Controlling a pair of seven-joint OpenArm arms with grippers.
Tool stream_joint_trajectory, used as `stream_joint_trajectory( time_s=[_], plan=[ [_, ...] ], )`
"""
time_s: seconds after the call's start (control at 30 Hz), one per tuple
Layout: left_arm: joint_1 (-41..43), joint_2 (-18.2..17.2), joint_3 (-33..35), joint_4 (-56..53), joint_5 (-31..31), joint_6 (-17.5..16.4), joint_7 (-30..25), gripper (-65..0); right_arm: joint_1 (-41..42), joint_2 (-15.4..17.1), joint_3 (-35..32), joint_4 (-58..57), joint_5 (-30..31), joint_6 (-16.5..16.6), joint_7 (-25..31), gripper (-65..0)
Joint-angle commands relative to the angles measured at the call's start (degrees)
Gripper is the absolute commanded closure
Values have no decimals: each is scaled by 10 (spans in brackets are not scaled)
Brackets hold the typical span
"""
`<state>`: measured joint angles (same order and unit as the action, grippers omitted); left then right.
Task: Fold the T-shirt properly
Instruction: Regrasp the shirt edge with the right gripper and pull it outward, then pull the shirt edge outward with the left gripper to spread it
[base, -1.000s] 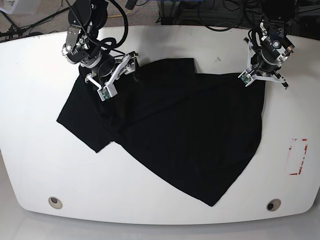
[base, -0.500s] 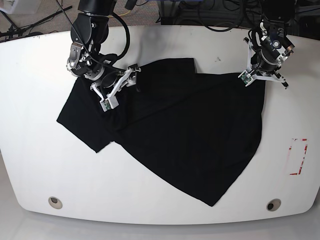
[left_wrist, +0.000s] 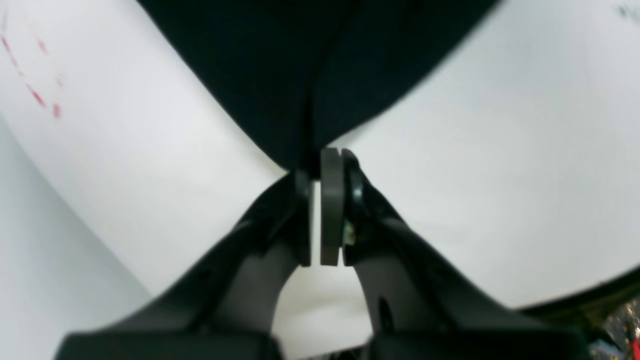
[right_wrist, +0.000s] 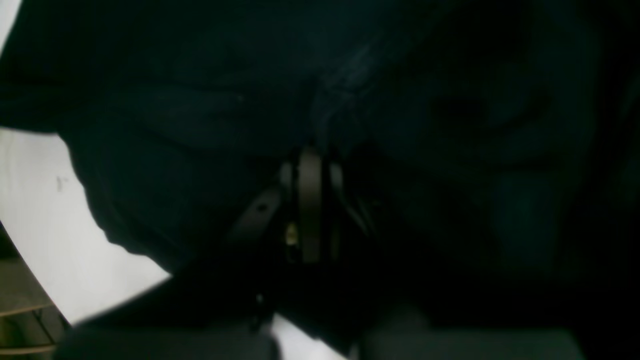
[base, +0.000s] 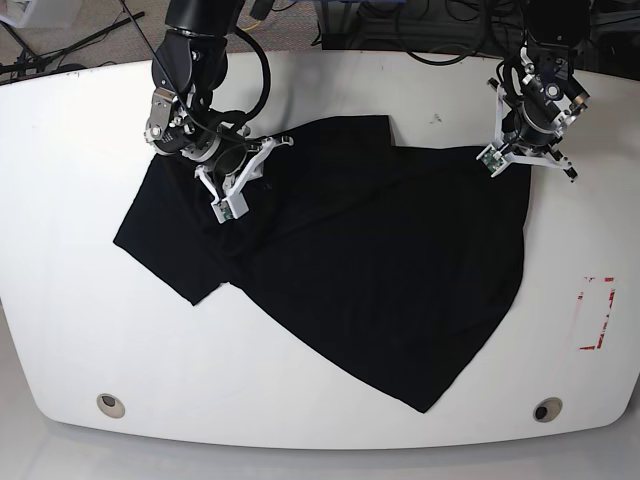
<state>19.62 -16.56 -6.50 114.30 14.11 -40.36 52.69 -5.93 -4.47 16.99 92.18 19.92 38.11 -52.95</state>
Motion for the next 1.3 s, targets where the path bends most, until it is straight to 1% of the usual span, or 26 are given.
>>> stream_joint_trajectory(
  time_s=[0.0, 0.17, 0.27, 0.37, 0.43, 0.5, 0.6, 0.73, 0.97, 1.07, 1.13, 1.2, 1.27],
  plan=[
    [-2, -5, -3, 9, 2, 4, -4, 0, -2, -1, 1, 58, 17, 4, 13, 0],
    [-17, -5, -2, 9, 2, 4, -4, 0, -48, 5, 2, 151, 17, 4, 11, 0],
    [-27, -5, -1, 9, 2, 4, -4, 0, -89, 10, 19, 201, 17, 10, 11, 0],
    [-41, 11, 0, 9, 2, 4, -4, 0, -133, 9, 34, 236, 17, 11, 11, 0],
    [-51, 19, 0, 9, 3, 4, -3, 0, -164, 12, 56, 240, 46, 11, 11, 0],
    [-52, 19, 3, 9, 3, 4, -3, 0, -188, 13, 89, 239, 97, 11, 11, 0],
    [-66, 22, 31, 9, 3, 4, -3, 0, -231, 34, 127, 239, 170, 11, 11, 0],
    [-68, 55, 41, 9, 3, 4, -3, 0, -270, 50, 158, 238, 223, 11, 11, 0],
    [-68, 96, 43, 11, 2, 4, -3, -4, -310, 51, 220, 238, 232, 11, 11, 0],
    [-68, 100, 42, 11, 0, 4, -3, -6, -319, 51, 228, 238, 232, 11, 11, 0],
    [-68, 101, 39, 11, -1, 4, -3, -22, -319, 51, 226, 238, 231, 15, 11, 0],
    [-66, 104, 37, 12, -3, 4, -2, -85, -317, 51, 225, 238, 231, 19, 11, 0],
    [-65, 115, 30, 12, -3, 4, -2, -139, -316, 51, 225, 238, 230, 19, 11, 0]
  ],
)
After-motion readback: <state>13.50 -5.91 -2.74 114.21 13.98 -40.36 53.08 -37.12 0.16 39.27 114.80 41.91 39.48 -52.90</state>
